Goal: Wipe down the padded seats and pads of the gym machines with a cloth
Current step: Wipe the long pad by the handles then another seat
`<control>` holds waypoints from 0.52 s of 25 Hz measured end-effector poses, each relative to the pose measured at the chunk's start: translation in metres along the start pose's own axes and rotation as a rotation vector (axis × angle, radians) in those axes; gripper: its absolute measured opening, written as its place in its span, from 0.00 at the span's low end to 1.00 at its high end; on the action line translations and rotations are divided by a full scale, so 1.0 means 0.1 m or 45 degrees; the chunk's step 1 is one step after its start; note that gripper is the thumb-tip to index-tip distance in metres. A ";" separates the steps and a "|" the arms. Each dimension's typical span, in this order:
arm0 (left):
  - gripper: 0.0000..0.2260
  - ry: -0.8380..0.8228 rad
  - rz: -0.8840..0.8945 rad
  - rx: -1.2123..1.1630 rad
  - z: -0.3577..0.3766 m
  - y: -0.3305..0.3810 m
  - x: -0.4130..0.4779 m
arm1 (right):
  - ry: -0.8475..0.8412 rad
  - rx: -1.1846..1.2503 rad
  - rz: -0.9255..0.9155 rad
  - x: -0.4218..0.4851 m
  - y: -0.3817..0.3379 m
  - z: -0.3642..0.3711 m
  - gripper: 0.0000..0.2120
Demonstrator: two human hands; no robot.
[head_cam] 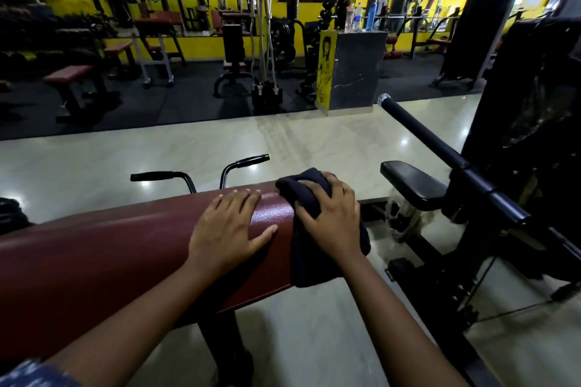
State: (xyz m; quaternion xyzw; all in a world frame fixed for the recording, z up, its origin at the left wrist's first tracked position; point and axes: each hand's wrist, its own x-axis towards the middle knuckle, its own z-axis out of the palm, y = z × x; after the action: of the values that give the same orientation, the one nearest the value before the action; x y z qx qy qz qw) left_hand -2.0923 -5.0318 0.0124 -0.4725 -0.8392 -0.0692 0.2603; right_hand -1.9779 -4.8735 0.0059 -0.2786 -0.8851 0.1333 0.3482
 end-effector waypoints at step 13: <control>0.32 0.020 0.004 0.032 0.00 0.04 0.02 | 0.446 1.244 0.969 -0.62 0.19 0.46 0.34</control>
State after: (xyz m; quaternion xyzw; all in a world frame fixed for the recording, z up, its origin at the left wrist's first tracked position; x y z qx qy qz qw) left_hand -2.0902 -5.0286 0.0124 -0.4700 -0.8372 -0.0619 0.2728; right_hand -1.9647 -4.8963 -0.0694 -0.4000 -0.4916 0.5878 0.5028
